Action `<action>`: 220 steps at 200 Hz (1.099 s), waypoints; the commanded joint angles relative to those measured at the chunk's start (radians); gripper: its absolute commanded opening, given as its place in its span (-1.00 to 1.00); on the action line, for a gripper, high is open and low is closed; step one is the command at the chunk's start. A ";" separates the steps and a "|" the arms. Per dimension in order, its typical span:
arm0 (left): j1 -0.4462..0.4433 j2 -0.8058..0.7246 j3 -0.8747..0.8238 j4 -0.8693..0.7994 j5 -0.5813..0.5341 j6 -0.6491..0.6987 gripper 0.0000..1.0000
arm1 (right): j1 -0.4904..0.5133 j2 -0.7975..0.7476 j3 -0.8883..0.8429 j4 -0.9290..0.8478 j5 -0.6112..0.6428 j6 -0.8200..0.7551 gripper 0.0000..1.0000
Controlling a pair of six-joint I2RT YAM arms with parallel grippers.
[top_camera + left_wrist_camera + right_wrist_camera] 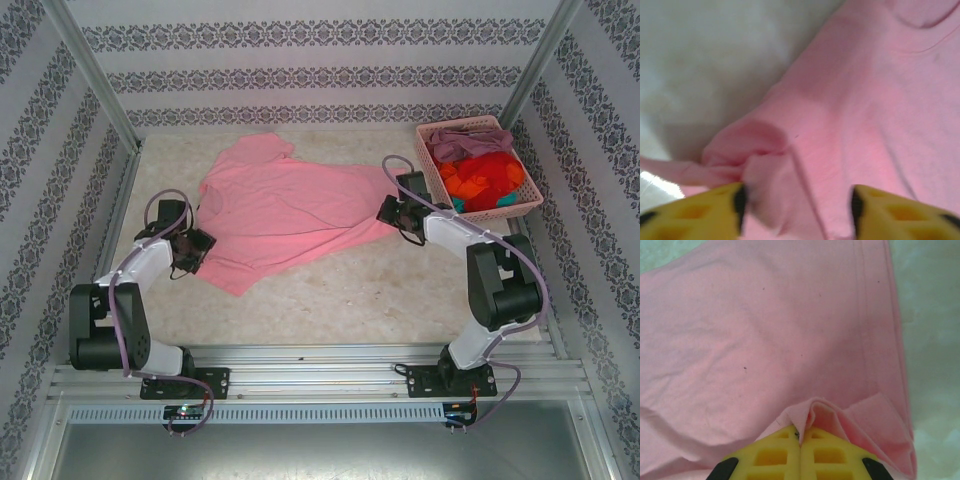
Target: Fold and stack the t-shirts
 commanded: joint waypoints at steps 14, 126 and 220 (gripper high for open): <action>0.008 -0.085 -0.019 -0.038 -0.043 0.059 0.49 | -0.005 -0.019 -0.001 0.011 -0.017 -0.021 -1.00; -0.029 -0.195 -0.167 -0.084 -0.078 0.038 -0.06 | 0.013 -0.025 -0.090 0.068 -0.046 0.040 -1.00; -0.029 0.054 -0.022 -0.081 -0.097 0.039 -0.13 | 0.010 -0.057 -0.121 0.057 -0.021 0.038 -1.00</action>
